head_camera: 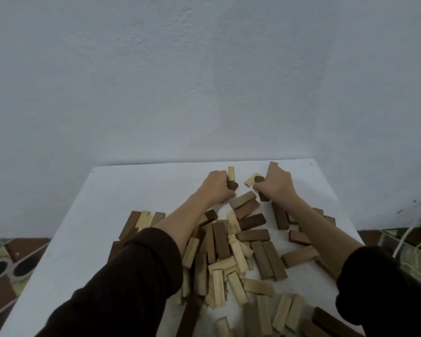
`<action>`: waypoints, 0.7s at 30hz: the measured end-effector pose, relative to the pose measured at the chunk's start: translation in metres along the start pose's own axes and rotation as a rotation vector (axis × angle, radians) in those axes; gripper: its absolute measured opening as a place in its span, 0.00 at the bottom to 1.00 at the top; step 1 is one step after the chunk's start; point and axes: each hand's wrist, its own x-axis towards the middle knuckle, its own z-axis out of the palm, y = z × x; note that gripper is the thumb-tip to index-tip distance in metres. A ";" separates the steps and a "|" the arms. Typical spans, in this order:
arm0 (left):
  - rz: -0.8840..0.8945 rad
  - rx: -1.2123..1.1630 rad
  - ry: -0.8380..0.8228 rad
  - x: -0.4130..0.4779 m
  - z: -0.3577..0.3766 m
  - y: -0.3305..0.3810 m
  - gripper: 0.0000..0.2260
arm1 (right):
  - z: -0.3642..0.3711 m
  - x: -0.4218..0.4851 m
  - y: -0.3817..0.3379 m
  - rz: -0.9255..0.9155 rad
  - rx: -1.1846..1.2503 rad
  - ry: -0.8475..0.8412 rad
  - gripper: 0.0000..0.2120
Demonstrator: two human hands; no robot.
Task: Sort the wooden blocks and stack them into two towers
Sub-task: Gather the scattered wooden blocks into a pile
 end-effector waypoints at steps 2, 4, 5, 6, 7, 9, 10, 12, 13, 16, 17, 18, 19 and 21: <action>0.008 -0.096 0.044 0.005 -0.007 0.000 0.09 | -0.008 0.010 -0.001 0.034 0.077 0.079 0.13; 0.006 -0.152 0.102 0.012 -0.014 0.000 0.08 | -0.016 0.020 -0.001 0.090 0.143 0.147 0.10; -0.012 -0.157 0.116 0.017 -0.017 0.000 0.08 | -0.019 0.025 -0.001 0.117 0.140 0.163 0.08; -0.042 -0.152 0.123 0.022 -0.017 -0.001 0.08 | -0.019 0.029 -0.002 0.145 0.124 0.172 0.07; -0.077 -0.140 0.118 0.027 -0.016 -0.001 0.10 | -0.020 0.032 -0.003 0.166 0.108 0.179 0.06; -0.135 -0.091 0.071 0.038 -0.009 -0.001 0.15 | -0.014 0.038 -0.001 0.183 0.042 0.154 0.08; -0.146 -0.054 0.047 0.042 -0.004 0.000 0.16 | -0.010 0.040 0.000 0.179 -0.004 0.129 0.11; -0.137 0.017 0.034 0.046 0.004 0.005 0.16 | -0.004 0.038 -0.002 0.171 -0.078 0.085 0.18; -0.122 0.037 0.044 0.048 0.008 0.008 0.16 | -0.002 0.038 -0.003 0.167 -0.099 0.078 0.21; -0.093 0.079 0.072 0.052 0.021 0.018 0.23 | 0.002 0.038 -0.004 0.106 -0.237 0.058 0.24; -0.087 0.111 0.065 0.053 0.025 0.020 0.28 | 0.003 0.039 -0.003 0.084 -0.277 0.046 0.21; -0.083 0.157 0.051 0.054 0.030 0.023 0.33 | 0.004 0.040 -0.001 0.072 -0.304 0.034 0.18; -0.079 0.200 0.045 0.055 0.034 0.026 0.36 | 0.003 0.040 0.001 0.063 -0.322 0.031 0.16; -0.072 0.219 0.063 0.056 0.040 0.029 0.34 | 0.002 0.040 0.004 0.063 -0.324 0.002 0.15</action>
